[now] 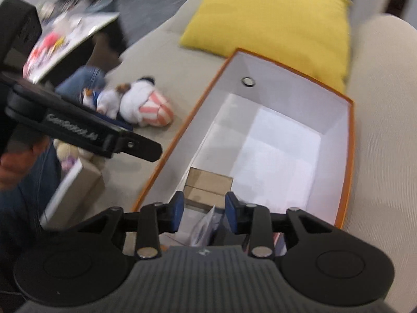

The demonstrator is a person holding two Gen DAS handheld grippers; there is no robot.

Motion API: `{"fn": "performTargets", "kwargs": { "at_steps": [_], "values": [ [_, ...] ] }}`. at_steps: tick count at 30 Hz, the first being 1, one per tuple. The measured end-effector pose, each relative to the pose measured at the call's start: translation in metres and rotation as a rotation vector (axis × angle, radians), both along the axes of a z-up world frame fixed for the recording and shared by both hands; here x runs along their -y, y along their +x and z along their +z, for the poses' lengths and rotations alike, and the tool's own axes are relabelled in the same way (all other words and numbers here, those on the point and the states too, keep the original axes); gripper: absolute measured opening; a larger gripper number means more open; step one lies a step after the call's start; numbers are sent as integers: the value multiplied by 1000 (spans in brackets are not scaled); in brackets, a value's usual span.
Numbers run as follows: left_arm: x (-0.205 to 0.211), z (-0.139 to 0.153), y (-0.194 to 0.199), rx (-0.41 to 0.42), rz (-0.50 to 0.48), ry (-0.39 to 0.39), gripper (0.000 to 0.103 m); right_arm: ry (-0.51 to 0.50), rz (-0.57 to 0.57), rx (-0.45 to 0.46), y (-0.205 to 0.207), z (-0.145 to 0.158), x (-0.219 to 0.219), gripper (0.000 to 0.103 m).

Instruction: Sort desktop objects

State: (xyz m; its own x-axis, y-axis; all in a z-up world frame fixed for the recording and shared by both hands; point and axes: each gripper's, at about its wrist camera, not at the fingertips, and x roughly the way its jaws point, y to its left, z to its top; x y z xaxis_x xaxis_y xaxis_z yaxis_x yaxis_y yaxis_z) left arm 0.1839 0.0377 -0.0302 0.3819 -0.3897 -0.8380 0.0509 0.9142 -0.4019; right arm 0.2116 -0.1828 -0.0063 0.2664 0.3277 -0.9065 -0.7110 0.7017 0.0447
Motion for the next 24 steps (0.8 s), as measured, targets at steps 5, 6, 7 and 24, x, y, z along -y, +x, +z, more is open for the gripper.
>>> {"fn": "performTargets", "kwargs": {
  "at_steps": [5, 6, 7, 24],
  "values": [
    [3, -1, 2, -10, -74, 39, 73, -132, 240, -10, 14, -15, -30, 41],
    [5, -1, 3, -12, -89, 48, 72, -162, 286, -6, 15, -19, -36, 42],
    [7, -1, 4, -14, -107, 58, 71, -186, 331, -9, 15, -22, -41, 45],
    [5, -5, 18, -35, -100, 104, 67, -380, 877, -16, 28, -82, -78, 57]
  ]
}}
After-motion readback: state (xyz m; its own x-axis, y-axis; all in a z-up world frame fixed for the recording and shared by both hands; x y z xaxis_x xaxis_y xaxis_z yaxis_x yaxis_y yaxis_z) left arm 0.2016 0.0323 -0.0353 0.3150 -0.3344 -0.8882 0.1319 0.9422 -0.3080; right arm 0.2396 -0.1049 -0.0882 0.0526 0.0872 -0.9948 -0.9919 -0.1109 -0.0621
